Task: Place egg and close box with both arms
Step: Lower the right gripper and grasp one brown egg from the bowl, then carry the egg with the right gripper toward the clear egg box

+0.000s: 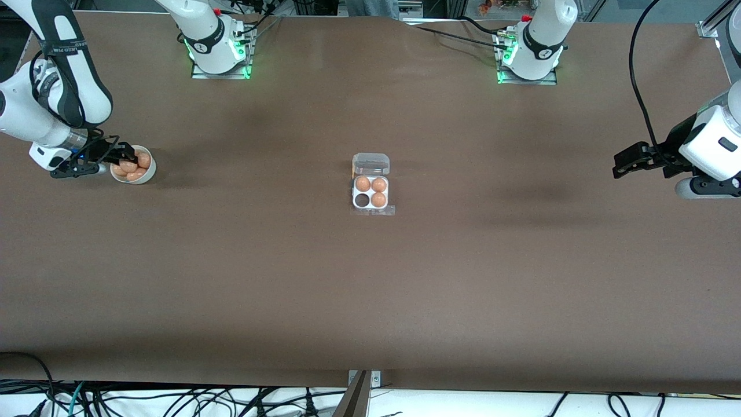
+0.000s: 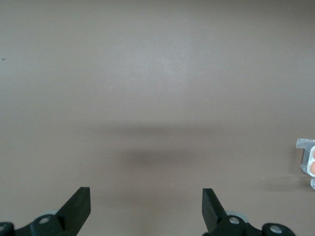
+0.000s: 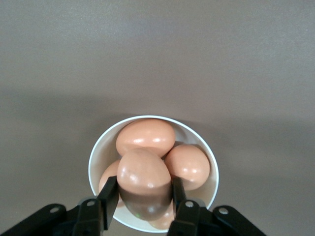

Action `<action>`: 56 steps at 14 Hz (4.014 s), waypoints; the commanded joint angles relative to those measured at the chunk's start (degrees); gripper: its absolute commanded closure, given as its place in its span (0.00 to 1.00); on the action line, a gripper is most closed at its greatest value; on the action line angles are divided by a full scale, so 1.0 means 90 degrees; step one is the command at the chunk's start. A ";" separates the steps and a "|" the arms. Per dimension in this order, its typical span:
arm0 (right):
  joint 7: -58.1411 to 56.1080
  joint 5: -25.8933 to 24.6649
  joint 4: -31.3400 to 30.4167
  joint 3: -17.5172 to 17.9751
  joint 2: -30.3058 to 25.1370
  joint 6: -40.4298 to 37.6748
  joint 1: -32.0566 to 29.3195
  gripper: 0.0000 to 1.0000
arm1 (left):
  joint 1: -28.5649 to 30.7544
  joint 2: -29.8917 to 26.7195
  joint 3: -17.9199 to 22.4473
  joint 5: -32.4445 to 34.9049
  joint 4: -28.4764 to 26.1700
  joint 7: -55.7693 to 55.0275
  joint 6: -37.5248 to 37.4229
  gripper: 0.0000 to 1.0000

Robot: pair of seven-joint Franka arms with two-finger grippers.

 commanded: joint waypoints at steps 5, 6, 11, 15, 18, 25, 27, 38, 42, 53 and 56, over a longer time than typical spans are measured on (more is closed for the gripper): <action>-0.0108 0.0125 0.0208 0.0014 -0.0020 -0.0235 0.0019 0.64 | 0.0033 0.0087 -0.0017 -0.0084 0.0209 0.0034 -0.0143 0.00; -0.0108 0.0134 0.0325 0.0014 -0.0020 -0.0419 0.0029 0.64 | 0.0033 0.0087 -0.0017 -0.0084 0.0209 0.0034 -0.0143 0.00; 0.0252 0.0203 0.1076 0.0014 -0.0001 -0.1484 0.0359 0.64 | 0.0014 0.0087 -0.0017 -0.0084 0.0209 0.0034 -0.0143 0.00; 0.1403 0.0435 0.2013 0.0014 0.0145 -0.2703 0.1159 0.64 | 0.0014 0.0087 -0.0017 -0.0084 0.0209 0.0034 -0.0143 0.00; 0.2233 0.1041 0.2745 0.0014 0.0545 -0.3456 0.1707 0.64 | 0.0014 0.0087 -0.0017 -0.0084 0.0209 0.0034 -0.0143 0.00; 0.3865 0.2613 0.3851 0.0121 0.1288 -0.3927 0.2616 0.64 | 0.0024 0.0087 -0.0017 -0.0084 0.0209 0.0044 -0.0143 0.00; 0.3984 0.3013 0.3881 0.0209 0.1366 -0.3869 0.2665 0.64 | 0.0024 0.0087 -0.0017 -0.0093 0.0209 0.0034 -0.0133 0.00; 0.1773 0.4525 0.3550 0.1488 0.1376 -0.2006 0.2655 0.64 | -0.0025 0.0087 -0.0026 -0.0103 0.0209 0.0024 -0.0143 0.00; -0.0640 0.5640 0.3374 0.1567 0.1591 -0.1730 0.2743 0.64 | -0.0025 0.0087 -0.0046 -0.0103 0.0200 0.0024 -0.0143 0.00; -0.7966 0.8882 0.3373 0.1577 0.2616 -0.2101 0.3387 0.64 | -0.0025 0.0087 -0.0046 -0.0084 0.0209 0.0024 -0.0133 0.00; -0.8262 0.9070 0.3412 0.1635 0.2753 -0.2082 0.3641 0.64 | -0.0015 0.0087 -0.0046 -0.0093 0.0209 0.0024 -0.0133 0.00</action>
